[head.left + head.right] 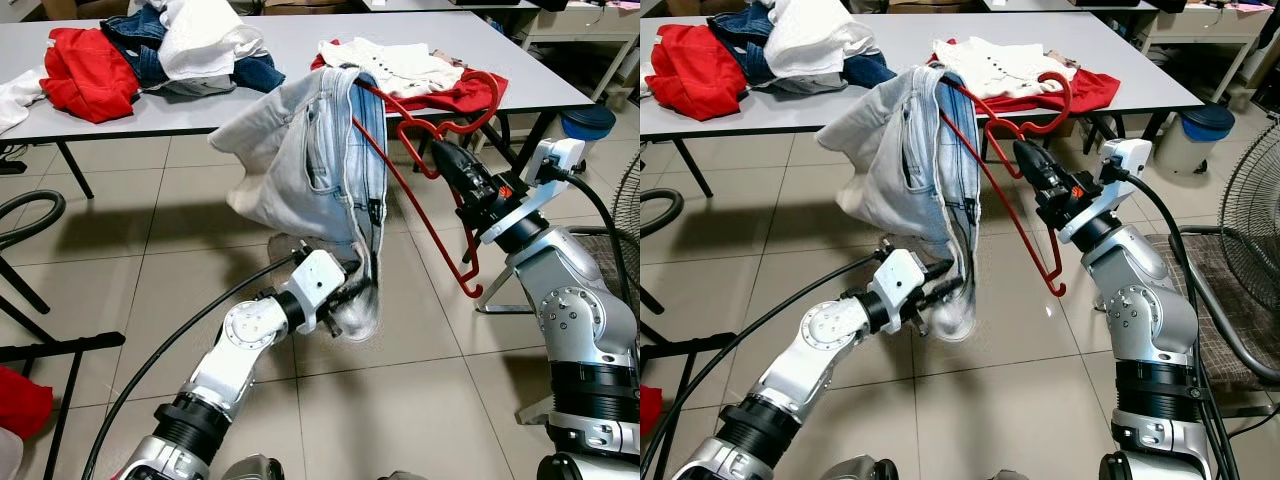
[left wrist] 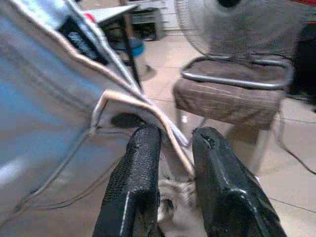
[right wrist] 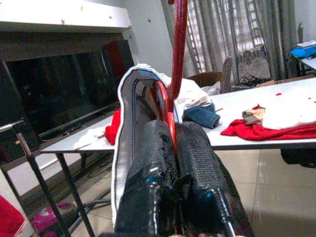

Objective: Hang hanger

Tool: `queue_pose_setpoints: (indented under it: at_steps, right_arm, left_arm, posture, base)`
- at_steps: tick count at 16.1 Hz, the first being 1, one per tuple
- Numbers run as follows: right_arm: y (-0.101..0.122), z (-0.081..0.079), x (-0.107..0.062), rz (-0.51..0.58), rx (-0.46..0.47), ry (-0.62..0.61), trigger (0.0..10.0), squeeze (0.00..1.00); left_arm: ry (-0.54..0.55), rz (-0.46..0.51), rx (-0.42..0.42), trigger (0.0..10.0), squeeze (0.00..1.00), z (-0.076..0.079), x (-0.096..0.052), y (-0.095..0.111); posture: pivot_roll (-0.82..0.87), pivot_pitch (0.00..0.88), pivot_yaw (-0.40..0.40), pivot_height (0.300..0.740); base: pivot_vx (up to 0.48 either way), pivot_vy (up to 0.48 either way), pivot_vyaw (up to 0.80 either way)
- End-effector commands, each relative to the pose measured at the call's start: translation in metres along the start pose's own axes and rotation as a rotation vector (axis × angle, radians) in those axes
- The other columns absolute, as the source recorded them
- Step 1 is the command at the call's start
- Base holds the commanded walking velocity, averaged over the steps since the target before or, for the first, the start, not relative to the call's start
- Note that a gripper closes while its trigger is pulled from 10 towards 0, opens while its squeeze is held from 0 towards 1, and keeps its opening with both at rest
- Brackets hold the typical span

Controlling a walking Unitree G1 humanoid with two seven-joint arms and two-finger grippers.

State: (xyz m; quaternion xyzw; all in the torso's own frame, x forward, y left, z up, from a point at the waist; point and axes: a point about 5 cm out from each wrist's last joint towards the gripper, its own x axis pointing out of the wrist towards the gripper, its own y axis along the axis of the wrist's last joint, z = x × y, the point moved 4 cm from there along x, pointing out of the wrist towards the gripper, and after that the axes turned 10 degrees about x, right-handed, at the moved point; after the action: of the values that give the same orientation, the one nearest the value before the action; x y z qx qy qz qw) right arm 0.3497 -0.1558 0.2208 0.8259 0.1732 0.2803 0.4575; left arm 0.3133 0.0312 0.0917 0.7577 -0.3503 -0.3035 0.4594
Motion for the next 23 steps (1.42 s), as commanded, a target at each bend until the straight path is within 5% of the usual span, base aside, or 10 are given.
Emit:
queue_pose_setpoints:
  at_steps: [1,7,9,10,11,15,17,20,21,23]
  right_arm:
    - [0.023,-0.01,0.0,0.107,-0.034,0.051,10.0,0.0]
    - [0.027,-0.011,-0.002,0.11,-0.042,0.075,10.0,0.0]
    - [0.031,-0.008,-0.006,0.097,-0.031,0.104,10.0,0.0]
    - [0.033,-0.005,-0.011,0.074,-0.032,0.131,10.0,0.0]
    - [0.032,-0.004,-0.014,0.05,-0.038,0.15,10.0,0.0]
    - [0.034,-0.002,-0.023,0.004,-0.056,0.199,10.0,0.0]
    - [0.036,-0.005,-0.031,-0.041,-0.096,0.254,10.0,0.0]
    - [0.034,-0.014,-0.039,-0.12,-0.13,0.339,10.0,0.0]
    - [0.033,-0.017,-0.042,-0.158,-0.146,0.375,10.0,0.0]
    - [0.029,-0.025,-0.047,-0.231,-0.172,0.447,10.0,0.0]
  left_arm:
    - [-0.038,0.007,-0.016,10.0,1.0,0.005,-0.001,0.002]
    - [0.016,0.02,-0.111,10.0,1.0,-0.01,-0.011,-0.003]
    - [0.087,0.1,-0.175,10.0,1.0,-0.035,-0.024,0.002]
    - [0.081,0.173,-0.191,10.0,0.65,-0.052,-0.036,0.012]
    - [0.019,0.207,-0.197,10.0,0.0,-0.056,-0.043,0.02]
    - [-0.193,0.244,-0.147,10.0,0.0,-0.065,-0.066,0.046]
    - [-0.124,0.315,-0.068,10.0,0.0,-0.114,-0.08,0.083]
    - [-0.137,0.398,-0.035,10.0,0.0,-0.158,-0.093,0.131]
    - [-0.195,0.391,-0.03,10.0,1.0,-0.165,-0.096,0.143]
    - [-0.292,0.285,0.059,10.0,1.0,-0.166,-0.091,0.142]
  posture:
    - [-0.16,0.035,0.019,0.74]
    - [-0.15,0.029,0.014,0.74]
    - [-0.14,0.024,0.01,0.74]
    - [-0.14,0.022,0.01,0.74]
    - [-0.13,0.022,0.011,0.74]
    - [-0.12,0.019,0.024,0.74]
    - [-0.11,0.019,0.033,0.74]
    - [-0.09,0.016,0.042,0.74]
    - [-0.08,0.015,0.05,0.74]
    - [-0.07,0.014,0.061,0.74]
  base:
    - [0.0,0.0,0.0]
    - [0.0,0.0,0.0]
    - [0.0,0.0,0.0]
    - [0.0,0.0,0.0]
    - [0.0,0.0,0.0]
    - [0.0,0.0,0.0]
    - [0.0,0.0,0.0]
    - [0.0,0.0,0.0]
    - [0.0,0.0,0.0]
    - [0.0,0.0,0.0]
